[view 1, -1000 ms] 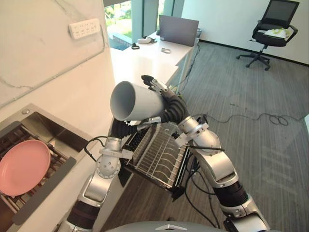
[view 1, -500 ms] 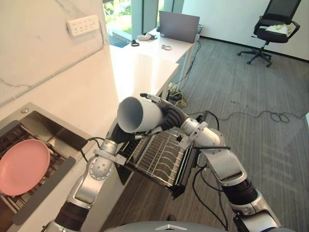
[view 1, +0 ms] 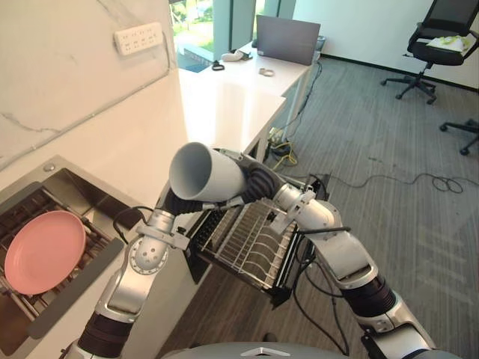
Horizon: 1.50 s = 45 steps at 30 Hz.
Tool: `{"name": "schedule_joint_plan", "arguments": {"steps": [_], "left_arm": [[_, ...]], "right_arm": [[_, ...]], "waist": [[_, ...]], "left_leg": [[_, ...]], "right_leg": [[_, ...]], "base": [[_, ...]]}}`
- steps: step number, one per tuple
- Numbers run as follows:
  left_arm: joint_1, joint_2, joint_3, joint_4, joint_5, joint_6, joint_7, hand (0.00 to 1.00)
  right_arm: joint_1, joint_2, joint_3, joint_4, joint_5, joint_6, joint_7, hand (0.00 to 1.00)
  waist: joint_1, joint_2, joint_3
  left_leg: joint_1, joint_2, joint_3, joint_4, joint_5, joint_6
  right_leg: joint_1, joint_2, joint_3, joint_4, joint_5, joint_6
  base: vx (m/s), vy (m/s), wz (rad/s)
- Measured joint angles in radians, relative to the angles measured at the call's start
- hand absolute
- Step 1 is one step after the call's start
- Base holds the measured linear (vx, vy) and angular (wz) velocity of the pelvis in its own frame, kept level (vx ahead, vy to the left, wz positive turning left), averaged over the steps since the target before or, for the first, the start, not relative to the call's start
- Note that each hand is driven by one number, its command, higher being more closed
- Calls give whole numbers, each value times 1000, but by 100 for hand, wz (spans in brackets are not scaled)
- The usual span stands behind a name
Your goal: Walk over to the sink, pick up the cup, carry it to the dishwasher, place the cup inside the dishwasher, then close the dishwasher door
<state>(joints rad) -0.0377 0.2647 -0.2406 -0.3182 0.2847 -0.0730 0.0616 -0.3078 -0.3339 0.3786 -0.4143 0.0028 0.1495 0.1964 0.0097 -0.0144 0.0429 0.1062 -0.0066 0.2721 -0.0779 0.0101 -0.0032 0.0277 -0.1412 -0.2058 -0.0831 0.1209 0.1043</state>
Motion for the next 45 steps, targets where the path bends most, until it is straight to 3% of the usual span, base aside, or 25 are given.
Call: {"name": "schedule_joint_plan", "arguments": {"steps": [2, 5, 8, 11, 16, 20, 23, 27, 31, 34, 37, 39, 43, 45], "left_arm": [[2, -30, -3, -7, -33, 0, 21, 0], [56, -83, -44, -23, -107, -37, 40, 0], [135, -132, -40, 12, -170, -60, 47, 0], [194, -147, -7, 96, -204, -61, 66, 0], [217, -149, 6, 140, -235, -74, 64, 0], [217, -160, 9, 154, -245, -86, 46, 0], [222, -161, 10, 239, -247, -37, -29, 0], [230, -161, 34, 273, -284, -49, -115, 0], [262, -121, 89, 273, -294, -85, -156, 0], [328, -73, 163, 250, -356, -131, -186, 0], [341, -42, 270, 291, -577, -148, -269, 0], [353, -23, 318, 313, -657, -155, -327, 0], [353, -7, 327, 329, -694, -197, -356, 0], [364, -19, 330, 338, -663, -261, -324, 0]], "right_arm": [[29, 33, -19, 0, 63, -46, -70, 100], [126, 142, -121, 1, 231, -114, -166, 100], [217, 187, -229, 3, 385, -178, -219, 100], [263, 198, -319, 35, 482, -217, -246, 100], [269, 207, -372, 101, 583, -224, -264, 100], [270, 223, -381, 130, 583, -220, -268, 100], [270, 226, -411, 143, 579, -220, -270, 100], [271, 227, -440, 188, 555, -210, -308, 100], [270, 227, -454, 195, 540, -211, -372, 100], [269, 218, -542, 196, 540, -215, -420, 100], [271, 173, -602, 200, 530, -216, -462, 100], [271, 157, -635, 201, 505, -220, -476, 100], [272, 156, -672, 252, 503, -238, -514, 100], [278, 162, -669, 255, 512, -247, -513, 100]], "waist": [[-1, 0, 0], [-1, -1, 3], [-4, -2, 4], [-15, -2, 5], [-18, -4, 8], [-15, -4, 10], [-18, -6, 11], [-6, -11, 14], [-9, -9, 19], [-8, 13, 31], [8, 52, 59], [13, 77, 79], [14, 96, 96], [1, 98, 115]], "left_leg": [[-2, 0, 0, 0, 0, 0], [-7, -1, 0, 0, 0, 0], [-12, -2, 0, 0, 0, 0], [-14, -1, 1, 0, 0, 1], [-14, -1, 1, 0, 1, 2], [-14, -1, -2, 0, 3, 3], [-16, -4, -20, 0, 5, 5], [-17, -5, -26, 0, 5, 5], [-27, -5, -30, 0, 6, 6], [-45, -6, -37, 2, 7, 7], [-61, -8, -54, 6, 10, 4], [-76, -8, -62, 5, 20, 6], [-107, -3, -82, 2, 31, -4], [-105, -2, -83, 4, 30, -5]], "right_leg": [[-2, 0, 0, -2, -1, 0], [-7, -1, -1, -1, -1, 0], [-8, -1, -1, 2, -1, 1], [-10, -1, 0, 2, -1, 1], [-11, -1, 0, 2, 0, 1], [-6, -3, -7, 2, 0, 2], [2, -9, -28, 2, -4, 6], [3, -12, -36, 2, -7, 9], [-5, -15, -41, 2, -8, 10], [-18, -18, -48, 2, -6, 10], [-26, -20, -57, 2, -7, 9], [-38, -20, -64, 2, -3, 5], [-62, -15, -83, 0, -1, 1], [-59, -14, -82, -4, -6, 6]], "base": [[0, 0, 0], [-6, -11, 0], [0, 0, 0], [-28, -35, -1], [-37, -30, 0], [-1, -1, 5], [-9, -8, 17], [-28, -20, 8], [-20, -23, 4], [-15, -19, 7], [-40, -21, 10], [-55, -29, 12], [-38, -34, 15], [0, 0, 0]]}}
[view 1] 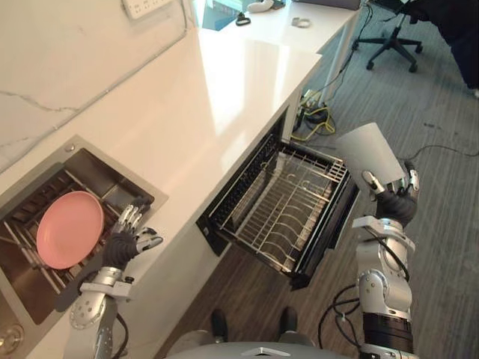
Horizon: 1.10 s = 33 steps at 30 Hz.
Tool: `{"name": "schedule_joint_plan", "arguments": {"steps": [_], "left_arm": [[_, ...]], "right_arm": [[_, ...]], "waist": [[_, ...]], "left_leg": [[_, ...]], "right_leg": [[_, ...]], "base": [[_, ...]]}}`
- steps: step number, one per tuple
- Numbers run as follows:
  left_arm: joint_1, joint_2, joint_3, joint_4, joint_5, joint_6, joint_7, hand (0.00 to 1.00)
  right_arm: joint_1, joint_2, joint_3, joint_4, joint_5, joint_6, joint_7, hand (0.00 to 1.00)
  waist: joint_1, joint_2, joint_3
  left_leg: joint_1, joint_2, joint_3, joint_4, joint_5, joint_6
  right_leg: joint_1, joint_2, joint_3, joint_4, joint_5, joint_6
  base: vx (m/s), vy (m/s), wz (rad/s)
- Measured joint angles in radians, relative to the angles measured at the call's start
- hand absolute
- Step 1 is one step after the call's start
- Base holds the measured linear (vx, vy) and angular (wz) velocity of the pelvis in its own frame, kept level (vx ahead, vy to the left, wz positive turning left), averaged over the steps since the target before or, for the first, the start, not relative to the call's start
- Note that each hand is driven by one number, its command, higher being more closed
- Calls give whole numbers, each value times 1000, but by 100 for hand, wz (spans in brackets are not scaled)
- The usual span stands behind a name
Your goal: Walk over to the sink, pick up the cup, carry it to the dishwasher, place the cup inside the dishwasher, then close the dishwasher door
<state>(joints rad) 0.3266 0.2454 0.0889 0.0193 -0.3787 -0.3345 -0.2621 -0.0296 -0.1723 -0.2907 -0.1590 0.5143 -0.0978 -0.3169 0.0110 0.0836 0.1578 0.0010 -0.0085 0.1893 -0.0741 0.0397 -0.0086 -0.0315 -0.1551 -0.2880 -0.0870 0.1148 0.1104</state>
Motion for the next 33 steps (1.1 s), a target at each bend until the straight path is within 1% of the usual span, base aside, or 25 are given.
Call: {"name": "schedule_joint_plan", "arguments": {"steps": [1, 2, 3, 4, 5, 6, 7, 9, 10, 12, 13, 14, 16, 18, 20, 21, 23, 24, 26, 28, 30, 32, 33], "left_arm": [[8, -6, -3, -1, 11, -18, 19, 0], [18, -22, -14, -17, 10, -35, 69, 0], [19, -44, -21, -54, 8, -31, 117, 0], [18, -57, -23, -76, 5, -22, 137, 0], [16, -76, -35, -137, -25, 14, 179, 0], [5, -84, -64, -190, -59, 43, 207, 0], [-1, -88, -84, -212, -74, 50, 211, 0], [-28, -91, -183, -261, -124, 61, 195, 0], [-52, -96, -263, -265, -147, 68, 156, 0], [-58, -110, -331, -266, -152, 80, 110, 0], [-58, -112, -377, -265, -159, 92, 75, 0], [-57, -112, -395, -265, -159, 102, 57, 0], [-57, -109, -456, -228, -155, 142, 15, 0], [-56, -105, -489, -151, -142, 177, 9, 0], [-47, -105, -508, -58, -100, 200, 13, 0], [-35, -102, -524, -3, -79, 213, 19, 0], [-17, -96, -529, 78, -42, 221, 19, 0], [-15, -94, -533, 136, -29, 234, 19, 0], [-10, -87, -534, 191, -10, 237, 15, 0], [-4, -80, -533, 218, -15, 243, -2, 0], [-18, -80, -535, 334, -51, 264, -41, 0], [-20, -79, -539, 438, -45, 279, -32, 0], [-24, -77, -527, 458, -28, 284, -9, 0]], "right_arm": [[1, 4, 7, 0, 1, -6, 0, 100], [10, 8, 16, 0, 4, -10, 0, 100], [25, 12, 35, -2, 8, -12, 0, 100], [32, 17, 44, -4, 8, -14, -1, 100], [50, 35, 57, -22, 8, -15, -1, 100], [68, 56, 77, -42, 8, -22, -1, 100], [73, 64, 88, -48, 8, -24, 0, 100], [82, 92, 112, -61, 8, -25, 2, 100], [79, 94, 134, -61, 8, -25, 5, 100], [62, 94, 153, -60, 7, -24, 7, 100], [45, 94, 171, -58, 7, -18, 9, 100], [36, 94, 177, -57, 7, -8, 11, 100], [1, 86, 203, -18, 5, 10, 20, 100], [-20, 82, 220, 24, -3, 35, 35, 100], [-24, 82, 242, 61, -9, 46, 48, 100], [-21, 82, 251, 74, -11, 62, 51, 100], [-24, 80, 250, 100, -12, 64, 55, 100], [-21, 75, 246, 106, -12, 64, 55, 100], [-21, 58, 246, 108, -12, 64, 55, 100], [-20, 40, 244, 120, -12, 64, 54, 100], [-22, 39, 221, 150, -13, 62, 53, 100], [-23, 39, 203, 167, -25, 63, 55, 100], [-24, 38, 196, 177, -50, 75, 55, 100]], "waist": [[-6, -1, 4], [-15, -4, 9], [-17, -12, 16], [-18, -19, 21], [-20, -32, 35], [-20, -38, 48], [-21, -47, 58], [-21, -73, 76], [-21, -83, 80], [-22, -83, 80], [-23, -83, 80], [-22, -83, 80], [-21, -81, 79], [-19, -80, 78], [-18, -80, 78], [-17, -79, 78], [-18, -76, 76], [-18, -73, 74], [-20, -68, 73], [-21, -62, 69], [-20, -42, 56], [-20, -27, 47], [-19, -18, 42]], "left_leg": [[0, -1, 0, 0, -1, -1], [1, -2, 0, -1, -3, -1], [1, -2, 0, -2, -3, -1], [1, -2, 0, -2, -3, -1], [1, -1, -1, -2, -3, -2], [2, 0, -3, -2, -3, -2], [3, -1, -5, -2, -3, -1], [0, -2, -14, -1, 0, 5], [3, -4, -18, 2, 3, 12], [6, -6, -18, 3, -1, 16], [9, -7, -17, 4, -4, 17], [11, -7, -15, 6, -8, 17], [15, -5, -8, 27, -26, 17], [17, -5, 0, 39, -38, 18], [14, -5, 6, 50, -45, 17], [14, -5, 11, 56, -49, 17], [12, -4, 15, 57, -49, 16], [9, -3, 22, 58, -49, 16], [-5, -2, 24, 68, -50, 15], [-5, 0, 24, 72, -52, 13], [-3, -1, 18, 72, -50, 14], [-2, -2, 10, 72, -50, 14], [-5, -3, 1, 72, -46, 13]], "right_leg": [[0, -1, 0, 0, 0, 1], [0, -1, 0, -1, -6, -4], [1, -2, 0, -1, -7, -6], [1, -1, -1, -1, -7, -6], [2, -1, -2, -1, -7, -6], [10, -1, -6, 0, -8, -6], [12, -1, -8, 0, -8, -6], [15, -3, -21, 3, 1, -4], [23, -5, -26, 6, 4, -2], [27, -4, -26, 6, 4, -2], [30, -4, -25, 7, 4, -2], [31, -4, -24, 7, 4, -1], [41, -7, -22, 7, 5, -1], [45, -8, -18, 7, 4, -1], [44, -9, -9, 7, 4, -1], [44, -10, -1, 7, 2, 1], [41, -10, 1, 7, 2, 1], [37, -10, 5, 7, 2, 0], [27, -10, 8, 7, 4, -2], [29, -8, 10, 7, 5, -3], [33, -8, 5, 7, 5, -3], [35, -8, 2, 7, 5, -3], [38, -8, -2, 7, 5, -3]], "base": [[0, 0, 0], [0, 0, 0], [0, 0, 0], [0, 0, 0], [-2, -5, 5], [9, -9, 7], [10, -6, 11], [32, 3, 15], [61, 12, 14], [60, 11, 3], [54, 11, -4], [51, 12, -7], [23, 10, -9], [-10, 6, -12], [-33, -4, -12], [-31, -9, -9], [-44, -18, -8], [-49, -20, -6], [-50, -20, -4], [-39, -21, -1], [-10, -8, 2], [-19, -15, 9], [-27, -17, 13]]}}
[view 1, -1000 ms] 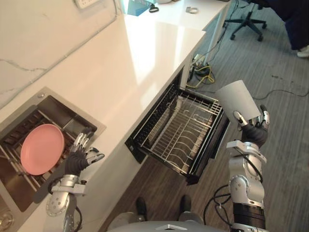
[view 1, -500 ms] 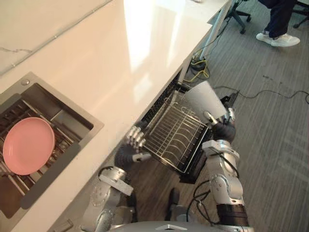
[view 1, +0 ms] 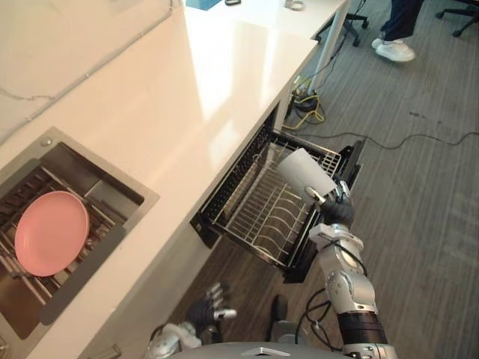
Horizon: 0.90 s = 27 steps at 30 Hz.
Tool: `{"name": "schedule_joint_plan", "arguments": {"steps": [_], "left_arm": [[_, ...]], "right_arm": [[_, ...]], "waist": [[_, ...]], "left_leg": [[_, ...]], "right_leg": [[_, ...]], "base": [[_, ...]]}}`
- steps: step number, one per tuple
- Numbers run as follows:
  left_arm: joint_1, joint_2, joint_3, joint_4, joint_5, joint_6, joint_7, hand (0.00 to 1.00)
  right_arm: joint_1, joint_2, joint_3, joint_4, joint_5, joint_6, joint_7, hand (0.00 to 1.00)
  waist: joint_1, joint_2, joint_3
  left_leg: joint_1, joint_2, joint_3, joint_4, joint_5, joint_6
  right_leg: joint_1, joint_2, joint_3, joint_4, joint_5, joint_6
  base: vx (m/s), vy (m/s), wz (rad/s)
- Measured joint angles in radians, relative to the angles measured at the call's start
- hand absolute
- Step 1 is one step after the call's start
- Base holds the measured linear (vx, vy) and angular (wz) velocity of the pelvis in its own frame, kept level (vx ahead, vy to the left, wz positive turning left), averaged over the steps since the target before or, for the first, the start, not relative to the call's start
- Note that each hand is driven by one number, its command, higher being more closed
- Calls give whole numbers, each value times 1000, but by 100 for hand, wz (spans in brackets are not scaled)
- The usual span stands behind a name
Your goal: Walk over to the sink, pick up the cup, carry it to the dishwasher, place the cup inside the dishwasher, then close the dishwasher door
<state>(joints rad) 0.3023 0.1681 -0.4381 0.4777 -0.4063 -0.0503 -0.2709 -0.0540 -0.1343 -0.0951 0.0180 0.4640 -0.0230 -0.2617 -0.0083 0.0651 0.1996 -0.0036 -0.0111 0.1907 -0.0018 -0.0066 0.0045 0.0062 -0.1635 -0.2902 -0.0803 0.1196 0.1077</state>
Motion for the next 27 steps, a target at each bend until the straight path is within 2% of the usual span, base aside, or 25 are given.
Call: {"name": "schedule_joint_plan", "arguments": {"steps": [3, 6, 9, 12, 14, 16, 17, 19, 21, 23, 27], "left_arm": [[-18, -16, 69, 78, 19, -15, 48, 0], [-35, -31, 154, 140, 19, -27, 81, 0], [-63, -32, 240, 198, 17, -48, 121, 0], [-69, -31, 293, 225, 18, -52, 140, 0], [-71, -30, 329, 264, 20, -48, 162, 0], [-72, -31, 346, 289, 23, -45, 165, 0], [-73, -35, 357, 296, 23, -48, 164, 0], [-75, -35, 357, 293, 22, -56, 163, 0], [-75, -35, 356, 291, 19, -60, 161, 0], [-76, -35, 355, 287, 16, -62, 156, 0], [-79, -45, 348, 278, 15, -61, 158, 0]], "right_arm": [[-18, -2, -5, 4, -42, 53, 7, 100], [-44, -5, -10, 19, -83, 79, 22, 100], [-153, -58, -27, 115, -119, 119, 36, 100], [-248, -108, -35, 178, -142, 146, 35, 100], [-334, -143, -36, 239, -149, 164, 34, 100], [-379, -171, -37, 277, -148, 176, 32, 100], [-442, -212, -48, 334, -143, 193, 26, 100], [-515, -239, -48, 393, -137, 207, 11, 100], [-554, -249, -44, 436, -137, 233, 11, 100], [-587, -270, -30, 482, -137, 267, 14, 100], [-628, -313, 16, 575, -138, 350, 57, 100]], "waist": [[8, 12, -6], [8, 16, -1], [25, 28, 55], [51, 43, 110], [56, 47, 155], [57, 46, 174], [72, 45, 190], [78, 47, 220], [83, 48, 224], [90, 51, 225], [98, 73, 236]], "left_leg": [[-1, 0, -6, 0, 5, -1], [-20, -2, -28, 1, 16, 0], [-61, -4, -53, -2, 36, -6], [-90, -5, -59, -19, 62, -6], [-106, -5, -72, -23, 75, -5], [-119, -5, -83, -23, 83, -1], [-141, -5, -86, -31, 98, 2], [-141, -7, -86, -43, 109, 4], [-151, -9, -87, -42, 109, 5], [-168, -10, -92, -42, 110, 6], [-181, -12, -109, -42, 112, 5]], "right_leg": [[2, 0, -4, 0, 1, 1], [-5, -3, -27, 0, 1, 0], [-34, -5, -50, 0, 8, -11], [-68, -5, -55, 0, 22, -20], [-80, -4, -67, 0, 32, -16], [-86, -4, -79, 0, 33, -17], [-110, -3, -81, 0, 42, -20], [-114, -4, -83, 0, 43, -20], [-123, -5, -85, 0, 43, -20], [-138, -6, -92, 0, 43, -19], [-142, -8, -110, 0, 41, -18]], "base": [[-54, -15, 7], [-76, -18, 22], [-108, -6, 24], [-99, 7, 12], [-43, 5, 14], [-12, 2, 19], [27, 5, 12], [42, 14, 7], [54, 15, 2], [90, 7, 9], [72, 5, 12]]}}
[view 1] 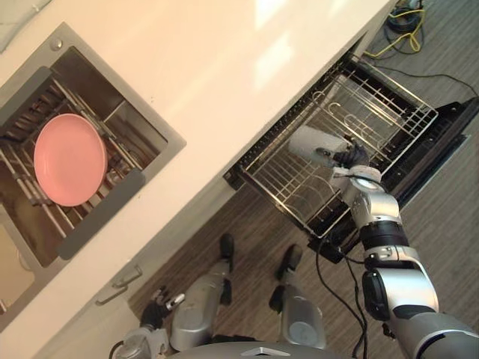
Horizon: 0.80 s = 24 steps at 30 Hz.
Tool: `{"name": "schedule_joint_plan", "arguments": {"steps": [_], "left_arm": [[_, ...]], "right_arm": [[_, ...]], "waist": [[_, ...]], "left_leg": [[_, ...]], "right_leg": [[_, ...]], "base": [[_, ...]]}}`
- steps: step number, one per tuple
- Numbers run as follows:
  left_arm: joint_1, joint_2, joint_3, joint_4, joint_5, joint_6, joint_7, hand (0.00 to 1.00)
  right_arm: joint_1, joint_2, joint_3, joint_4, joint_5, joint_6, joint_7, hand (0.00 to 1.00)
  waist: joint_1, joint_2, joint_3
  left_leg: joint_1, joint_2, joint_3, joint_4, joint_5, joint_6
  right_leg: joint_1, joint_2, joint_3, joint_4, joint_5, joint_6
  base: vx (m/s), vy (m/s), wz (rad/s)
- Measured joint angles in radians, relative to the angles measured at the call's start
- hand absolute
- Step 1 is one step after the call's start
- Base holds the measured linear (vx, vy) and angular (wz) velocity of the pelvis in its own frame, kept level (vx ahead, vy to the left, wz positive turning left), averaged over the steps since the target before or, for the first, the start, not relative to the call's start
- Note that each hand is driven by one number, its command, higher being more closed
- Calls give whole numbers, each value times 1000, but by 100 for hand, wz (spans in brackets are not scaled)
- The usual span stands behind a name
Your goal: Walk over to the sink, pick up the cup, carry it to the dishwasher, place the cup inside the dishwasher, then close the dishwasher door
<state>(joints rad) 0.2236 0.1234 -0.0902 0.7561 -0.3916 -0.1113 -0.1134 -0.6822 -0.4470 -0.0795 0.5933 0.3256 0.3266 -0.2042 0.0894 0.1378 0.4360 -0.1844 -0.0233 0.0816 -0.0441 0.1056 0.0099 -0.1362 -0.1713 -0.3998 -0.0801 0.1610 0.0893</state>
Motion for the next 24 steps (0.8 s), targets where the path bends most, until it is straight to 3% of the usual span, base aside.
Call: {"name": "schedule_joint_plan", "arguments": {"steps": [7, 14, 15, 20, 24], "left_arm": [[-5, -6, -23, -28, -3, 18, 6, 0], [-6, -2, -34, -39, -18, 32, 7, 0], [-6, -2, -34, -40, -18, 33, 7, 0], [-7, -1, -37, -41, -17, 36, 12, 0], [-13, -1, -39, -41, -14, 48, 15, 0]], "right_arm": [[-76, -42, 80, 116, 1, 76, 118, 100], [-127, -56, 156, 143, 0, 122, 216, 100], [-132, -51, 162, 160, -7, 139, 238, 0], [-134, -52, 225, 218, -19, 207, 337, 0], [-134, -39, 242, 218, -94, 222, 373, 0]], "waist": [[14, 29, 16], [24, 31, 17], [25, 31, 17], [29, 35, 18], [32, 37, 19]], "left_leg": [[-16, 0, -19, 0, 9, -2], [-21, 2, -32, -13, 25, -4], [-21, 2, -32, -13, 25, -4], [-22, 2, -35, -13, 26, -5], [-22, 3, -41, -13, 28, -7]], "right_leg": [[-4, 0, -28, 0, -1, -1], [-6, 1, -49, 0, -1, -2], [-6, 1, -50, 0, -1, -2], [-5, 2, -53, 0, -1, -3], [-3, 3, -58, 0, -2, -3]], "base": [[43, 4, 8], [41, -2, 9], [45, 2, 1], [56, -3, 1], [54, -7, 4]]}}
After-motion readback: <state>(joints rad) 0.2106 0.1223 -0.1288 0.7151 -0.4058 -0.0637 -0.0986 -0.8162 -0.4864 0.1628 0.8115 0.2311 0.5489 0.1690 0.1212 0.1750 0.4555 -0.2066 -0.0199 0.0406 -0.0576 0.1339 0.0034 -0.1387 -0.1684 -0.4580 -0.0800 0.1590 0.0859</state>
